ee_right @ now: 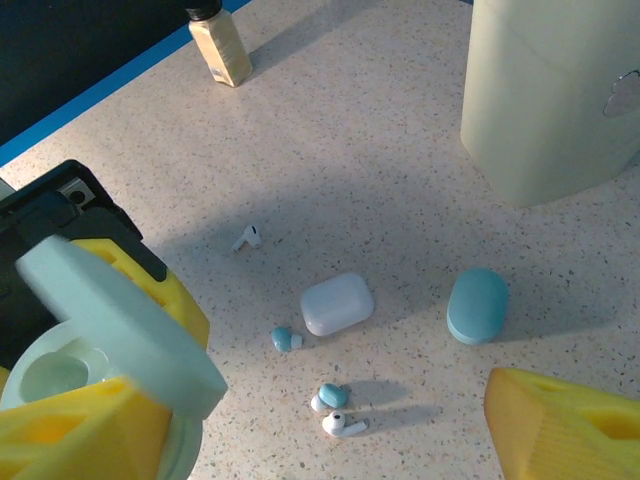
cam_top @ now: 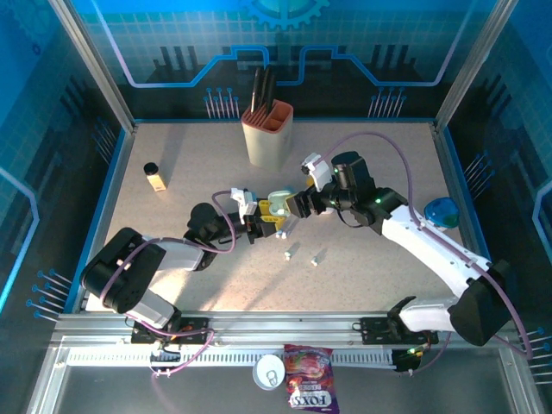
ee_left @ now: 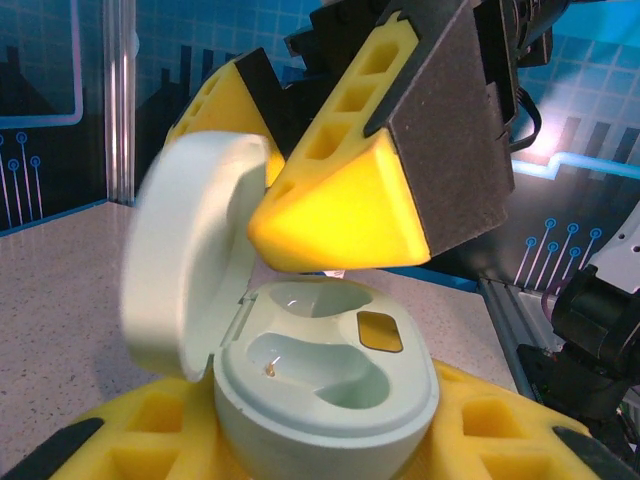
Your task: Insert wireless bluetooth earbuds into charging case
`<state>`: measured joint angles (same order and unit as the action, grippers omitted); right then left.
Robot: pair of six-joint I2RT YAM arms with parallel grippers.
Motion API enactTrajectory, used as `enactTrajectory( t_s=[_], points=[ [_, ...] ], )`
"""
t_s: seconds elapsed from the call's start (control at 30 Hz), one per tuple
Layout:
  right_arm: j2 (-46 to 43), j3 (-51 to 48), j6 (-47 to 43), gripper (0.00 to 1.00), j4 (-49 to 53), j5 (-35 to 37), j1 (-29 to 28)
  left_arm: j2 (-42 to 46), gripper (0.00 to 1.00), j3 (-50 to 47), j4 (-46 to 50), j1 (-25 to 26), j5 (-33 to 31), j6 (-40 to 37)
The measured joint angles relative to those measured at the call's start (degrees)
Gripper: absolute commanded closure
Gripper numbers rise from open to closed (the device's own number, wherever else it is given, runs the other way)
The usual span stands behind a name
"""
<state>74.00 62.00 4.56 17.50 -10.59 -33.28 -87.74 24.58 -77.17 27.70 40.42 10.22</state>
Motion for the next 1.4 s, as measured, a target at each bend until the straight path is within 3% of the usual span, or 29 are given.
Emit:
enactTrajectory(
  t_s=[0.43,0.73,0.9,1.0,1.13,1.4],
  points=[
    [-4.57,-2.32,1.86,0.18,-0.74,-2.1,1.88,-0.17,0.67,0.0,-0.76,0.0,-0.35,0.0],
    [-14.47,-11.76,12.2,0.22,-0.5,0.42,4.22,-0.44,0.67,0.02,-0.76,-0.81,-2.12,0.0],
    [-15.15,-17.99,16.09,0.24,1.16,1.05,4.2,-0.81,0.67,0.02,-0.76,-2.14,-2.21,0.0],
    [-13.03,-20.37,18.01,0.3,1.73,-2.36,4.22,-0.81,0.67,0.02,-0.76,-3.61,-2.21,0.02],
    [-5.44,-20.57,22.03,0.45,-0.17,-8.72,4.09,-0.63,0.67,0.02,-0.76,-5.2,-2.21,0.04],
    [10.03,-18.53,27.04,0.5,-2.08,-14.16,2.16,0.87,0.68,0.02,-1.07,-5.81,-2.19,0.35]
  ],
)
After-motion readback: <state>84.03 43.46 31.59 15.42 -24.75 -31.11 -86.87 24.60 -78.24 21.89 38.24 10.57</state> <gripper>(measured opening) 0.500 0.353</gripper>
